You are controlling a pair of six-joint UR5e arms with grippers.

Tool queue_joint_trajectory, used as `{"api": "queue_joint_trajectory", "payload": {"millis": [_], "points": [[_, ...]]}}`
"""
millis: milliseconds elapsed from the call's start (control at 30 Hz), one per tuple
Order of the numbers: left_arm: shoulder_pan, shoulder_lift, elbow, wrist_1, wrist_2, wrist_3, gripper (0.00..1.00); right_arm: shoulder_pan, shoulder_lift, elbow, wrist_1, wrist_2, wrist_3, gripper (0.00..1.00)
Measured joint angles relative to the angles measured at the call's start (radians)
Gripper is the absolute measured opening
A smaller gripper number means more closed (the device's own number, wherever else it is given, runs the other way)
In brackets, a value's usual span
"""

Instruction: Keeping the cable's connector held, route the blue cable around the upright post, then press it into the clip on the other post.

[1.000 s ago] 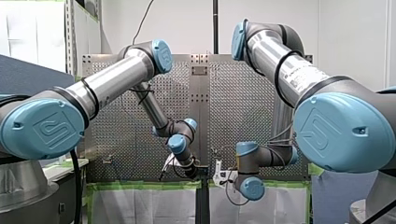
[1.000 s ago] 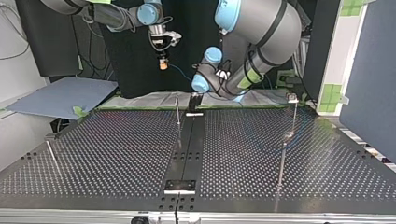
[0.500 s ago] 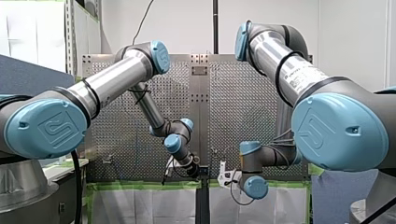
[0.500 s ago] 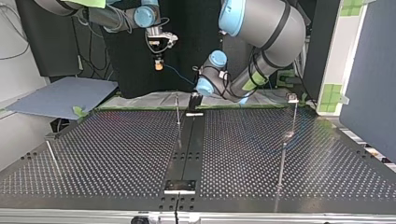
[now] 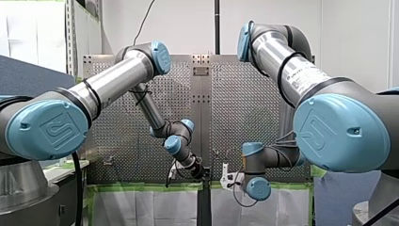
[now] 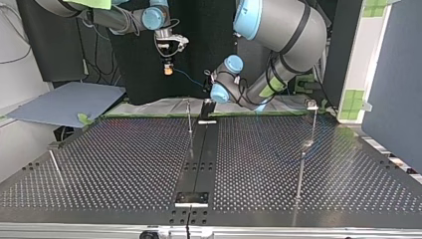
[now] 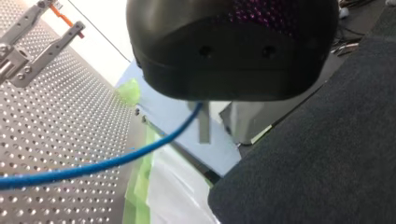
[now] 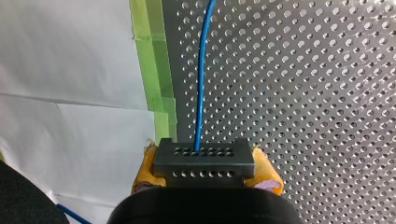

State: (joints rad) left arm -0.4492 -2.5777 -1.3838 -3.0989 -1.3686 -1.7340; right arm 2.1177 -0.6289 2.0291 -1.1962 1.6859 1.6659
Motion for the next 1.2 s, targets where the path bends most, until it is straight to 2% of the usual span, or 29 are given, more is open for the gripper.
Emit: {"api": "queue_joint_trajectory", "payload": {"millis": [33,500,733,967,1200], "points": [[0.0,0.0,0.0,0.003,-0.009,0.0,0.0,0.0,0.0,0.0,0.0,0.0,0.0,0.0],[-0.021,0.006,0.0,0.034,-0.097,0.001,0.0,-0.003,0.0,-0.003,0.006,0.0,-0.003,0.0],[-0.051,0.058,0.0,0.059,-0.164,-0.017,0.0,-0.02,-0.005,-0.021,0.042,0.001,-0.005,0.0],[-0.073,0.097,-0.015,0.067,-0.229,-0.048,0.0,-0.043,-0.061,-0.026,0.069,-0.005,-0.002,0.0],[-0.078,0.099,-0.084,0.134,-0.245,-0.094,0.0,-0.062,-0.132,-0.026,0.072,-0.039,0.01,0.0]]}}
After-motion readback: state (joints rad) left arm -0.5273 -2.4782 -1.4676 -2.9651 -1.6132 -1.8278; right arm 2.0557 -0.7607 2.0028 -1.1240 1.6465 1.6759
